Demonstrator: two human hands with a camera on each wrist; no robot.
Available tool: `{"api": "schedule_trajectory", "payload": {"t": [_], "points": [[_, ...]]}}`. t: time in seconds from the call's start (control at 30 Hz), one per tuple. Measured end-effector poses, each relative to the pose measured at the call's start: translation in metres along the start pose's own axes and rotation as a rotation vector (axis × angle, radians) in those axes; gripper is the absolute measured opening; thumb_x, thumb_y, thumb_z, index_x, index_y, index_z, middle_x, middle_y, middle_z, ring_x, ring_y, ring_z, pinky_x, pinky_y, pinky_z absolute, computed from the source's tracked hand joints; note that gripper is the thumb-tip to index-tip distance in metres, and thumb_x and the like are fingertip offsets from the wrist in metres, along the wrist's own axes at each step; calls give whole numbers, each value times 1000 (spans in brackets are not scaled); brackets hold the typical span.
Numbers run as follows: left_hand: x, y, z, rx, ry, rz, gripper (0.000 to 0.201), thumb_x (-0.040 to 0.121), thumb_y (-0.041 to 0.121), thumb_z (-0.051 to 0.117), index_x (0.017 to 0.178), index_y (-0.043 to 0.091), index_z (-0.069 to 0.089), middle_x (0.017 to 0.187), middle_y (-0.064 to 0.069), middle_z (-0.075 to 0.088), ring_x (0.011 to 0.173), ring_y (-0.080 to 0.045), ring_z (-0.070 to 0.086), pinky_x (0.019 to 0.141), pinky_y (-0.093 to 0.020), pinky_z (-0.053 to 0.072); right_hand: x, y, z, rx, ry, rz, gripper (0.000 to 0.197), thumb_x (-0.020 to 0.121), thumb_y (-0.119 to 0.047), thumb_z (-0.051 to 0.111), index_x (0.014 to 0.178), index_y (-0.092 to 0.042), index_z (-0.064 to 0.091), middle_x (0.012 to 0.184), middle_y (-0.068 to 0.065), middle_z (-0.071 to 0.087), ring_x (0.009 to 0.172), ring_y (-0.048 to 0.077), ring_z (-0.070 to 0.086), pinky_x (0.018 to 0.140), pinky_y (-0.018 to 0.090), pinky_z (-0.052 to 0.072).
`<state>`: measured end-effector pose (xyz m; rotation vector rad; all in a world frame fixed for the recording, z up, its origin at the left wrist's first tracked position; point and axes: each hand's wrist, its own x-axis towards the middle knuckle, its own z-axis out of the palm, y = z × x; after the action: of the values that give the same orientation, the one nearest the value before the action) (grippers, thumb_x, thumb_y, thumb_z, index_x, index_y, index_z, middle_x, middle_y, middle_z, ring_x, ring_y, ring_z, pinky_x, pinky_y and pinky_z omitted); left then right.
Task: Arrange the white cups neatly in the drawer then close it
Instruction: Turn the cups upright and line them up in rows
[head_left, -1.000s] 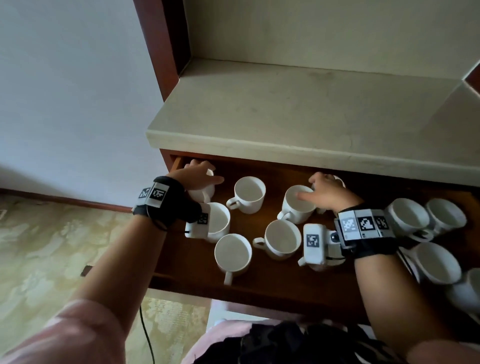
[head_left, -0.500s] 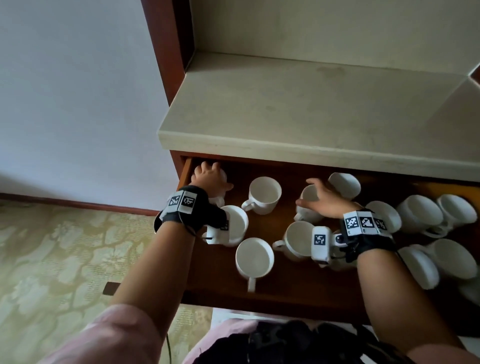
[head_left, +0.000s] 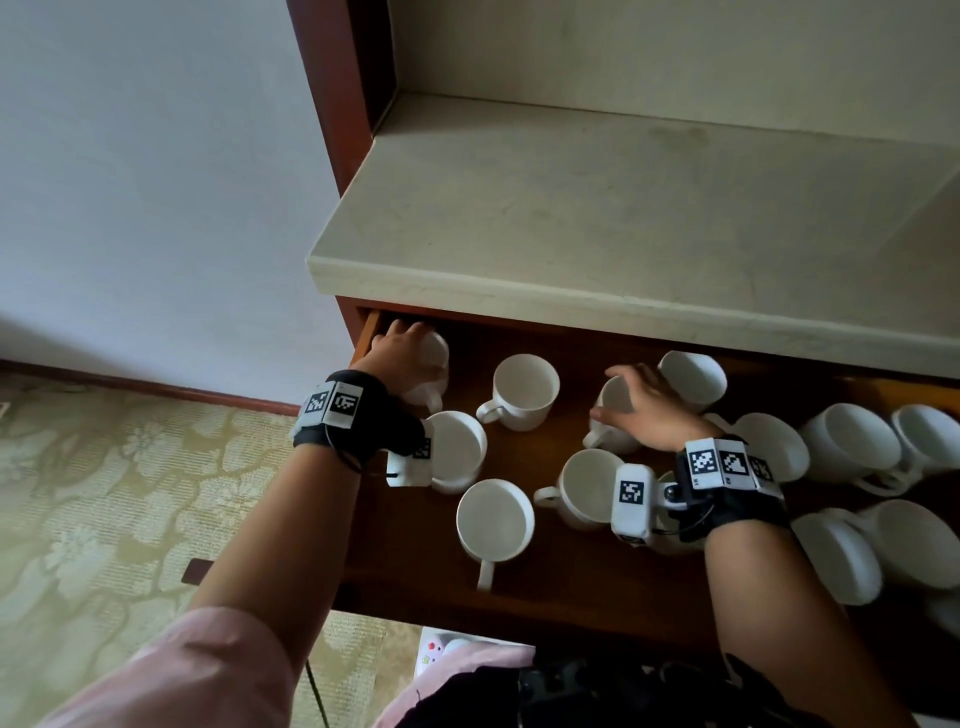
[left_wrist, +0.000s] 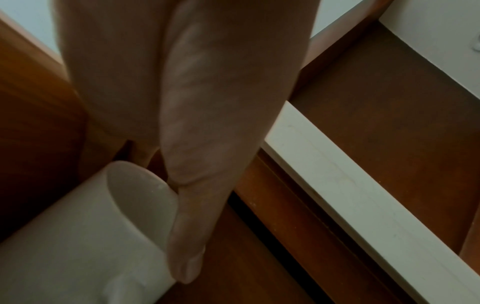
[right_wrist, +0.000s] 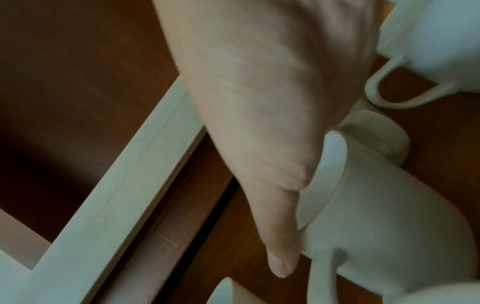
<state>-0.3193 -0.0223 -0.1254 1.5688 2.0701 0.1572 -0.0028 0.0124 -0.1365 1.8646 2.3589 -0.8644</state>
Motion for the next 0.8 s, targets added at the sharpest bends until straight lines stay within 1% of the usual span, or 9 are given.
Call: {"api": "schedule_trajectory", "payload": {"t": [0.1,0.17,0.23,0.33,0.43,0.5,0.57,0.67,0.8], "points": [[1,-3,-1,-19,13,41,72,80,37,72,142,21,38,140,-11,41,126,-37,42,103,-47,40,1,-1,0,9,-11,11,66,87,-44,61,141,-21,31,143,7,28,132,24,33,107,38,31],[2,-4,-1,-28,27,74,70,80,34,73,140,19,40,139,-10,45,125,-33,45,102,-43,41,1,-1,-1,18,-17,10,66,87,-43,61,141,-20,31,144,7,28,132,24,33,107,38,31],[4,-5,-1,-23,32,108,68,81,30,72,141,18,40,140,-9,45,126,-30,45,103,-38,39,1,-2,-1,18,-20,7,65,88,-42,61,142,-20,31,144,7,28,133,24,32,107,37,30],[6,-5,-3,15,1,142,68,83,26,71,142,15,40,143,-7,43,130,-26,43,106,-33,36,1,-2,-1,15,-19,9,66,87,-42,61,142,-20,31,143,6,29,132,24,32,107,37,31],[8,-7,-2,36,8,113,73,78,34,74,141,17,40,143,-10,39,132,-29,39,108,-35,36,0,-2,-1,19,-10,8,66,87,-43,62,141,-20,32,143,6,29,131,24,33,107,38,32],[9,-8,-1,70,59,41,82,75,42,75,141,10,37,141,-17,34,132,-34,33,109,-36,30,-1,-2,-2,17,-6,6,66,86,-42,62,141,-20,32,143,6,30,131,24,34,106,38,33],[8,-8,-1,68,90,-1,89,73,46,76,140,4,35,139,-20,33,132,-34,29,109,-36,29,-1,-2,-1,16,-5,3,66,87,-42,62,141,-20,32,143,6,30,131,24,34,106,38,32],[10,-12,-5,50,100,35,87,68,46,80,137,8,43,139,-16,39,131,-32,29,107,-36,31,-2,-3,-2,9,-7,5,65,87,-42,62,141,-20,32,144,5,30,132,24,33,107,38,32],[10,-16,-8,31,110,92,81,66,38,83,135,14,50,136,-12,47,129,-30,33,104,-36,34,-2,-4,-3,15,-11,10,64,87,-41,62,141,-21,33,145,6,29,132,24,33,107,39,32]]}}
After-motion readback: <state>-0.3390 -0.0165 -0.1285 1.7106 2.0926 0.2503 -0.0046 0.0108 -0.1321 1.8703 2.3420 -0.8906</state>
